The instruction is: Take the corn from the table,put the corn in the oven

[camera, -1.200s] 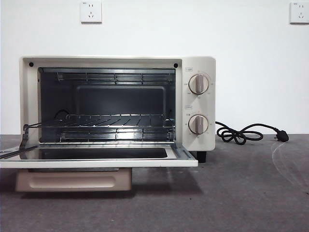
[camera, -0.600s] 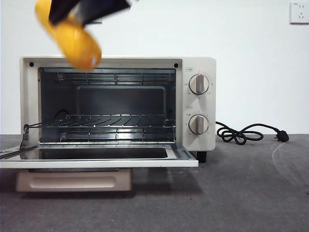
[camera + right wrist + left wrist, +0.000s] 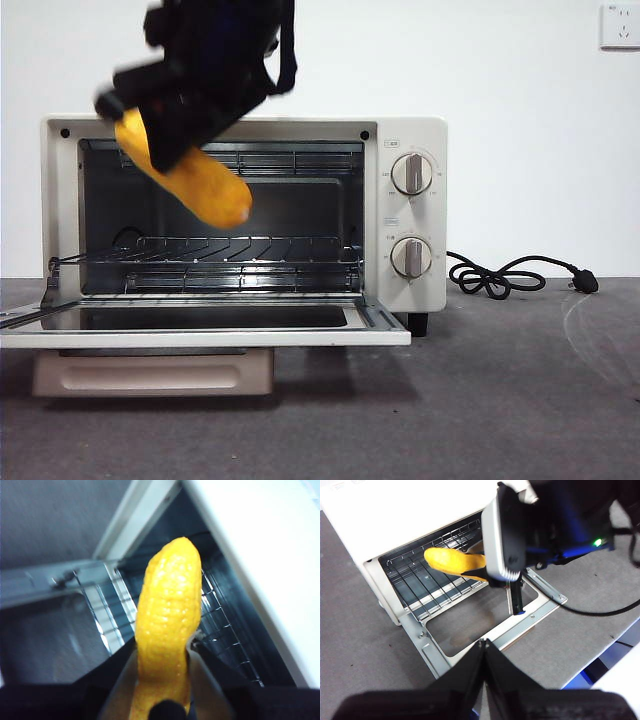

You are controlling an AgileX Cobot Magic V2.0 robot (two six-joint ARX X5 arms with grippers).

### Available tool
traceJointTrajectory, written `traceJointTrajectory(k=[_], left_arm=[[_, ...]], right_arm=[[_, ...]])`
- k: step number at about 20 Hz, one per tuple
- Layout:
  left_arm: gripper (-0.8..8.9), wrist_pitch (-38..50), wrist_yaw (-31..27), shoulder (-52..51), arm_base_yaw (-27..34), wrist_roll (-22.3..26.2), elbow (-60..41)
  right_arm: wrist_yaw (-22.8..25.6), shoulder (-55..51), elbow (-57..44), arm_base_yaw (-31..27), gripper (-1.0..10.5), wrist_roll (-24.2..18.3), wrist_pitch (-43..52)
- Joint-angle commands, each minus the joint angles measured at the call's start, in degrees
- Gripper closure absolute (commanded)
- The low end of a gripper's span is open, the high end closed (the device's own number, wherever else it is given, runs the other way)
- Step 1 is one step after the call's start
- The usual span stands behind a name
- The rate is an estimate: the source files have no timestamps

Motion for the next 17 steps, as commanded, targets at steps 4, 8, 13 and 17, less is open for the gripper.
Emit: traceJointTrajectory(k=[4, 8, 13, 17], left_arm=[[8.19, 0.1, -0.2, -0.3, -0.1, -0.4, -0.5], [8.19, 0.1, -0.2, -0.3, -0.1, -0.3, -0.5], [8.19, 0.1, -0.2, -0.2, -0.1, -0.3, -0.5], [8.19, 0.2, -0.2, -0.2, -0.1, -0.3, -0.5]], right_arm=[[7.5, 4.6, 0.0, -2.3, 9.6, -11.4, 5.9], [8.9, 6.4, 0.0, -5.0, 9.6, -13.8, 6.6], [8.4, 6.9, 0.0, -6.4, 8.5, -13.9, 5.9], [8.3, 6.9, 0.0, -6.3, 6.4, -13.1, 5.9]])
